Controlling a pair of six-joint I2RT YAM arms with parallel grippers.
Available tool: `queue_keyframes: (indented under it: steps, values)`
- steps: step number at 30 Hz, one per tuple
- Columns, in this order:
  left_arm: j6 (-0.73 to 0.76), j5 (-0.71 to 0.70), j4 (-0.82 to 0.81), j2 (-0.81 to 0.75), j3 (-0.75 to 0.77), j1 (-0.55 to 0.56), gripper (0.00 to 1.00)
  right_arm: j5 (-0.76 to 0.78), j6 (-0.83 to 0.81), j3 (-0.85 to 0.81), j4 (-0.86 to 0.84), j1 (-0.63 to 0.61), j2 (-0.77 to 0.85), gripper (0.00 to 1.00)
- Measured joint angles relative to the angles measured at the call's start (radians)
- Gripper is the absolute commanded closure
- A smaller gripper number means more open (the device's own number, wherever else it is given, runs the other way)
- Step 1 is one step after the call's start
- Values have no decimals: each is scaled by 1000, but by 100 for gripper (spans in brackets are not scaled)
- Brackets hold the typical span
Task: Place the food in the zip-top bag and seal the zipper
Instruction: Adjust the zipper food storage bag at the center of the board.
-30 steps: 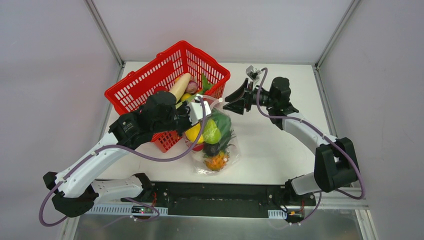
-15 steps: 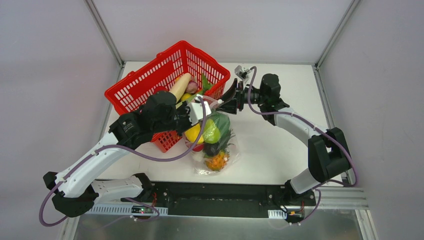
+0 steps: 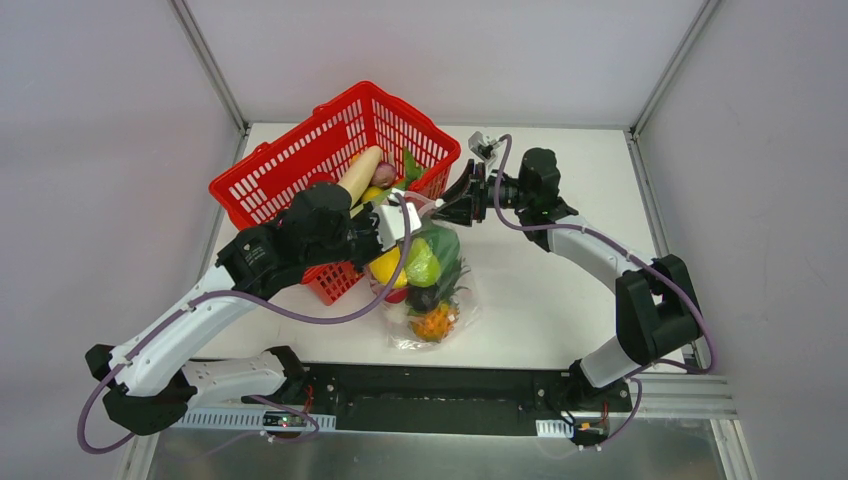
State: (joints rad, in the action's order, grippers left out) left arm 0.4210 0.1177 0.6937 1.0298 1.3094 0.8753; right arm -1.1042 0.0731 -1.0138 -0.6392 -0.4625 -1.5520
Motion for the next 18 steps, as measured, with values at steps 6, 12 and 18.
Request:
queue_keyframes:
  steps: [6,12,18]
  values:
    - [2,-6,2,-9,0,0,100,4,0,21,3,0,8,73]
    - [6,-14,2,-10,0,0,100,0,-6,26,15,0,19,100]
    - [8,-16,3,-11,-2,0,100,0,5,26,17,-1,21,100]
